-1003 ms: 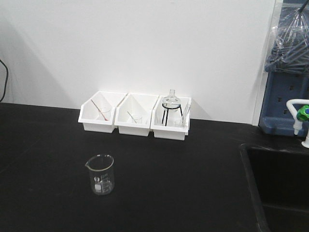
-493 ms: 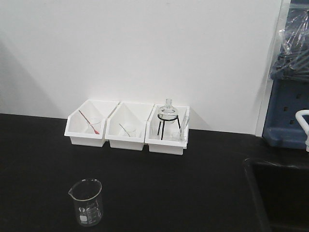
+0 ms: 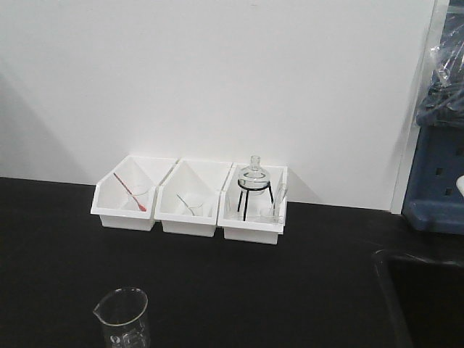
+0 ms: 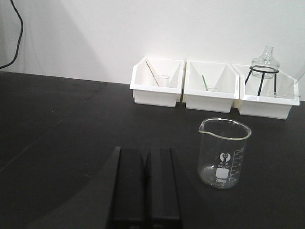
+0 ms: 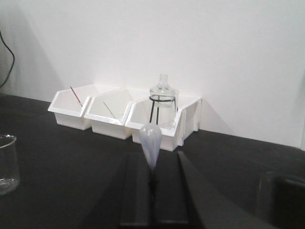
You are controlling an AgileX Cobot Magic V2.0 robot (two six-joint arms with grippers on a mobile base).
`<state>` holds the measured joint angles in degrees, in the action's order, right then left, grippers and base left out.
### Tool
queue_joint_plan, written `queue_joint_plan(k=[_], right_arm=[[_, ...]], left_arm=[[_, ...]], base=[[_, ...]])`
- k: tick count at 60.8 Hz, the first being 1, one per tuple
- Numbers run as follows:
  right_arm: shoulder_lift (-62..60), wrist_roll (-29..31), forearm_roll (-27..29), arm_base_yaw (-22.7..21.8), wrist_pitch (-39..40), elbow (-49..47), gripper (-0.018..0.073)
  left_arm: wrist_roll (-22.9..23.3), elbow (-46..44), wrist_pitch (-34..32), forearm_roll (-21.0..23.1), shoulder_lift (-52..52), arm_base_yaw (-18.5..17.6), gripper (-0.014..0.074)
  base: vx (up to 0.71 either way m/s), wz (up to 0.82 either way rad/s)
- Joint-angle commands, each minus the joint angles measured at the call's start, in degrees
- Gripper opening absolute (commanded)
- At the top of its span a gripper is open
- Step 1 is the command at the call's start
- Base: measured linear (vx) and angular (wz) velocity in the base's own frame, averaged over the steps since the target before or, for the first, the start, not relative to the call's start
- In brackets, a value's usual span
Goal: Grab transparent chemical and place on left bench
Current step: 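Move the right gripper over the empty glass beaker on this bench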
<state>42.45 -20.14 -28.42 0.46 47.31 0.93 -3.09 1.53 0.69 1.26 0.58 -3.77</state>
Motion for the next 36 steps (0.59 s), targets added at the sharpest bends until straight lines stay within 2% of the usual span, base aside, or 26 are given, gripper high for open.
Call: queue_joint_plan(k=[1,8,11,15,20,24,27,30,36], right_arm=[[0.4,-3.2,-9.8,0.1,6.1,-6.2,-0.0004],[3.6,-12.7,-28.2,0.1,4.8,-19.0,-0.0003],[6.1,-17.8,-33.0,0.1,5.0,-24.2,-0.0003],[10.2,-23.0,-36.4,0.1,5.2,-30.9,-0.0003],[15.6,-26.7,-37.0,0.8,5.2,-37.3,-0.0003],[19.2,-27.2,-36.0,3.7,3.5,-41.0,-0.0003],[21.8,-27.0,-34.8,7.9,-0.1,-43.5,-0.0003],[24.5,-25.7,-33.2,14.3,-5.2,-46.0,-0.0002],[31.1,-18.8,-26.4,27.4,-20.3,-52.5,-0.0001]], left_arm=[[0.4,0.9,-4.5,0.0,1.1,-0.1,-0.0003],[0.4,0.9,-4.5,0.0,1.1,-0.1,-0.0003],[0.4,0.9,-4.5,0.0,1.1,-0.1,-0.0003],[0.4,0.9,-4.5,0.0,1.1,-0.1,-0.0003],[0.4,0.9,-4.5,0.0,1.1,-0.1,-0.0003],[0.4,0.9,-4.5,0.0,1.1,-0.1,-0.0003],[0.4,0.9,-4.5,0.0,1.1,-0.1,-0.0003],[0.4,0.9,-4.5,0.0,1.1,-0.1,-0.0003],[0.4,0.9,-4.5,0.0,1.1,-0.1,-0.0003]], base=[[0.05,-0.02],[0.04,-0.04],[0.04,-0.05],[0.03,-0.05],[0.02,-0.04],[0.01,-0.02],[0.0,0.0],[0.0,0.0],[0.0,0.0]])
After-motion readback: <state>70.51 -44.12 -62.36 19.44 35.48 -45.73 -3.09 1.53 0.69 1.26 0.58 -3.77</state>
